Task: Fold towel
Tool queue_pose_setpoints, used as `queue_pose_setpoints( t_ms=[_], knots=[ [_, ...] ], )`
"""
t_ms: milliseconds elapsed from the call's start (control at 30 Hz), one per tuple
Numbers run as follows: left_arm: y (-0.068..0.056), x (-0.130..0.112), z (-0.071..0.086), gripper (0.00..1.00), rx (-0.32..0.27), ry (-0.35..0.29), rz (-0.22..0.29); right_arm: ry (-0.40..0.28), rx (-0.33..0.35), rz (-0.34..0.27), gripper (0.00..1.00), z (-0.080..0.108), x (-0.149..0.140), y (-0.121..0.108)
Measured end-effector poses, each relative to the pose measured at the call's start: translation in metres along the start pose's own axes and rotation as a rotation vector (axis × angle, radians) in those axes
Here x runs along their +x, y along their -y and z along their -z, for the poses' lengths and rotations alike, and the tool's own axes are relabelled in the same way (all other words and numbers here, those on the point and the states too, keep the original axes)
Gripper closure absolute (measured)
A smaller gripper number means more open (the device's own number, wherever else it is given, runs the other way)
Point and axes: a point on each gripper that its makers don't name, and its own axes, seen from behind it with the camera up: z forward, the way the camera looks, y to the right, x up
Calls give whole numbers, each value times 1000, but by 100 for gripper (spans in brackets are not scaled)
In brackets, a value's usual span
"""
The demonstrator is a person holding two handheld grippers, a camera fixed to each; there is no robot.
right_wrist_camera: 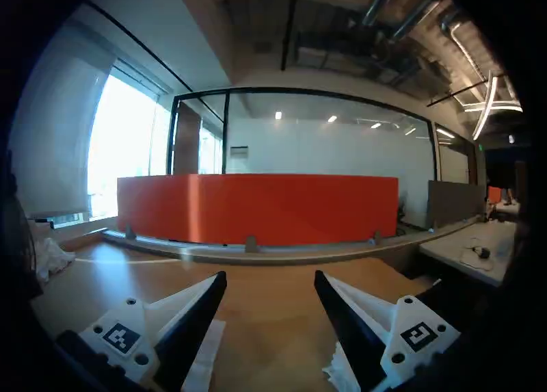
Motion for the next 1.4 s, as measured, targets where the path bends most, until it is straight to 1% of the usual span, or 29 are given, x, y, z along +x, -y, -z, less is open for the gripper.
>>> queue_pose_setpoints(
  t_ms=[167, 267, 367, 467, 567, 667, 867, 967, 1067, 1267, 1400],
  knots=[
    [-9, 11, 3, 10, -21, 21, -12, 16, 9, 13, 0, 4, 26, 1],
    [-16, 16, 6, 10, -44, 42, -27, 28, 19, 26, 0, 4, 37, 2],
    [-23, 17, 9, 10, -68, 68, -40, 48, 38, 47, 0, 4, 43, 4],
    [-30, 19, 12, 10, -99, 95, -50, 75, 78, 69, 0, 5, 46, 13],
    [-37, 18, 15, 10, -132, 125, -58, 124, 140, 96, 0, 8, 40, 26],
    [-44, 15, 19, 10, -169, 159, -74, 168, 188, 124, 0, 11, 35, 35],
    [-61, 7, 26, 11, -243, 215, -116, 232, 265, 184, 0, 18, 27, 51],
    [-68, 2, 30, 10, -276, 240, -131, 251, 298, 205, 0, 20, 25, 58],
    [-72, -3, 32, 10, -299, 263, -140, 269, 330, 223, 0, 21, 23, 64],
    [-77, -12, 35, 11, -330, 296, -142, 305, 378, 255, 0, 23, 14, 75],
    [-78, -22, 36, 10, -342, 318, -154, 320, 391, 260, 0, 24, 7, 78]
  ],
)
